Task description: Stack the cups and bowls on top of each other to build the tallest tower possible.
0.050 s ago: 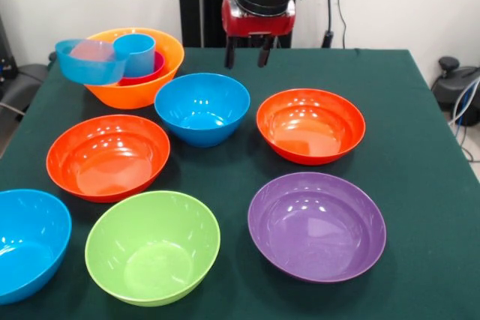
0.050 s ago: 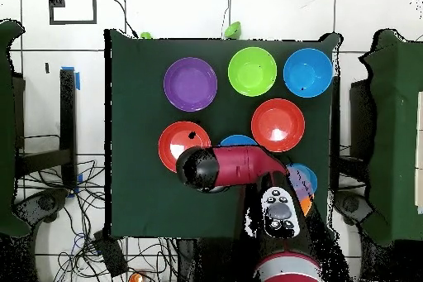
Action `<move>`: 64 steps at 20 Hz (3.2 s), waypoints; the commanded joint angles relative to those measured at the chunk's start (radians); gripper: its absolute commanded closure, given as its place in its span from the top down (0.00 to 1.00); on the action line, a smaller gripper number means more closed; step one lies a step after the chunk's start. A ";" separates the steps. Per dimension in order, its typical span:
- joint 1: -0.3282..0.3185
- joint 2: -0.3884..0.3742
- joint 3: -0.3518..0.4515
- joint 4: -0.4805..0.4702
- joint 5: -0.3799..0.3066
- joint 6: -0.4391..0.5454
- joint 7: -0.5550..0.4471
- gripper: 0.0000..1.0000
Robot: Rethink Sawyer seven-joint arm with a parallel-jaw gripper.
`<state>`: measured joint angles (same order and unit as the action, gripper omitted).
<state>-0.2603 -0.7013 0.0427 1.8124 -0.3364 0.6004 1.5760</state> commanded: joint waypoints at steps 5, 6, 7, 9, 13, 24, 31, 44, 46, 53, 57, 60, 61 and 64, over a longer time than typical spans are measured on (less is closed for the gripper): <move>-0.029 0.023 0.104 -0.007 -0.033 0.066 -0.046 1.00; -0.031 0.033 0.107 -0.008 -0.037 0.050 -0.043 1.00; -0.031 0.039 0.107 -0.007 -0.041 0.040 -0.039 1.00; -0.038 0.055 0.112 -0.003 -0.041 0.019 -0.034 1.00; -0.051 0.092 0.117 -0.004 -0.048 -0.010 -0.023 1.00; -0.078 0.163 0.118 -0.033 -0.072 -0.072 -0.014 1.00; -0.059 0.203 0.092 -0.058 -0.140 -0.130 0.007 1.00; -0.062 0.258 0.108 -0.055 -0.132 -0.180 0.029 1.00; -0.066 0.256 0.114 -0.059 -0.126 -0.172 0.021 1.00; -0.075 0.246 0.111 -0.050 -0.130 -0.173 0.015 1.00; -0.063 0.248 0.100 -0.062 -0.135 -0.171 0.020 0.00; -0.050 0.243 0.090 -0.060 -0.135 -0.186 0.040 0.00; -0.046 0.241 0.087 -0.059 -0.132 -0.186 0.046 0.00; -0.034 0.237 0.082 -0.058 -0.130 -0.188 0.056 0.00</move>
<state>-0.3203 -0.4910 0.0664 1.8097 -0.4168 0.4822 1.5760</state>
